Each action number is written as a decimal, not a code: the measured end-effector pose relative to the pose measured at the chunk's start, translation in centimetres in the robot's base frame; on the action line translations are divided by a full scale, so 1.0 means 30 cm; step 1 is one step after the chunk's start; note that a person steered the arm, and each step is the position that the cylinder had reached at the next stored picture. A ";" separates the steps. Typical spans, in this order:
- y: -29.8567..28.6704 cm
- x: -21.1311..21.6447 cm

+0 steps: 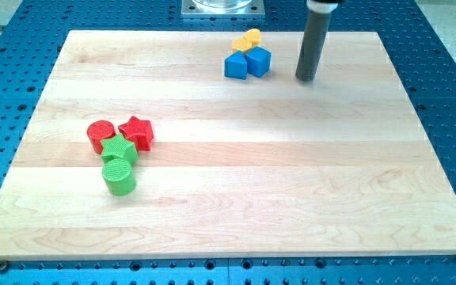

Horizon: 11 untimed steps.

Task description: Push the blue and yellow blocks downwards

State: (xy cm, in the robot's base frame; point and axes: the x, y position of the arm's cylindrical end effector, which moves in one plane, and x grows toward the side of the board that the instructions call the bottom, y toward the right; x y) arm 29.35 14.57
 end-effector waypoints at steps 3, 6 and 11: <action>-0.106 -0.322; -0.415 -0.180; -0.221 -0.081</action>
